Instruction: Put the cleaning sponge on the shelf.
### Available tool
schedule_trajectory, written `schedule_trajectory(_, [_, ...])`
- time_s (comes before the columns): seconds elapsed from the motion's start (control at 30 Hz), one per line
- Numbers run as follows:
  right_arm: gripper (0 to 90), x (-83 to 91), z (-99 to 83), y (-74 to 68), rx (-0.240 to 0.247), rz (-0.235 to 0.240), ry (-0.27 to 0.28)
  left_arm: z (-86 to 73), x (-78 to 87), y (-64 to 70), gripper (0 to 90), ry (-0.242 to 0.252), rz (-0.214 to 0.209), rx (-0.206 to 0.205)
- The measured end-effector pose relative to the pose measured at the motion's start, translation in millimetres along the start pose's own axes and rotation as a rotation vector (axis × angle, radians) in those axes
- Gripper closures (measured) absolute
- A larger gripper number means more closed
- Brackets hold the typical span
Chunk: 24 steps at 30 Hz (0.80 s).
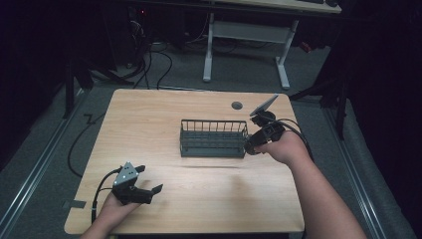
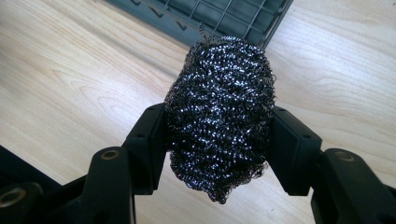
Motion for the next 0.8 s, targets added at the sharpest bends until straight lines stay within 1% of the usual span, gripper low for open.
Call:
schedule_trajectory(0.03, [43.4, -0.2, 1.5, -0.5, -0.006, 0.002, -0.002, -0.2, -0.3, -0.2, 2.7, -0.002, 0.000, 0.000])
schedule_trajectory(0.1, [43.4, -0.7, 5.4, -0.8, 0.003, 0.002, 0.000, -0.9, -0.9, -0.7, 2.6, -0.011, -0.002, 0.000])
schedule_trajectory(0.17, [43.4, -0.4, 9.0, -2.2, -0.006, -0.001, -0.008, -0.7, -1.0, -0.1, 2.7, -0.008, -0.004, -0.001])
schedule_trajectory(0.2, [43.4, -0.5, 11.5, -2.0, 0.008, -0.003, -0.007, -0.5, -1.0, 0.1, 2.7, -0.005, -0.005, 0.000])
schedule_trajectory(0.27, [43.4, -0.3, 17.2, -3.1, 0.007, -0.004, -0.001, -0.6, -0.9, -0.3, 2.7, -0.006, -0.004, -0.001])
schedule_trajectory(0.4, [43.5, -2.7, 30.6, -2.4, 0.014, -0.027, -0.008, 0.1, -0.2, -1.1, 2.7, -0.001, -0.004, 0.003])
schedule_trajectory(0.43, [43.5, -3.8, 34.5, -2.7, 0.001, -0.025, 0.001, 0.2, 0.1, -1.2, 2.7, -0.001, -0.004, 0.004])
schedule_trajectory(0.47, [43.4, -5.7, 37.7, -2.9, -0.010, -0.018, 0.003, 0.3, 0.5, -1.2, 2.7, -0.002, -0.005, 0.005])
schedule_trajectory(0.53, [43.4, -11.1, 42.7, -1.9, -0.001, -0.026, -0.004, 0.6, 0.7, -1.0, 2.6, 0.003, -0.005, 0.006])
schedule_trajectory(0.67, [43.3, -20.0, 51.4, 0.0, -0.001, -0.036, -0.010, 0.6, 0.4, -1.1, 2.6, 0.004, -0.009, 0.004])
schedule_trajectory(0.77, [43.2, -26.4, 58.4, 1.5, -0.020, -0.044, -0.006, 0.7, 0.3, -0.4, 2.6, 0.004, -0.011, 0.001])
schedule_trajectory(0.8, [43.1, -29.1, 60.9, 3.0, -0.011, -0.048, -0.007, 0.9, 0.3, 0.2, 2.6, 0.004, -0.012, 0.001])
Point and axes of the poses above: each handheld gripper's, and its own axes: x roughly backward along the jaws, z roughly out of its top, y roughly to its right, the point moved 7 cm from there along -x, roughly forward along the jaws, and after that the axes turned 3 degrees about x, right-handed, at the moved point
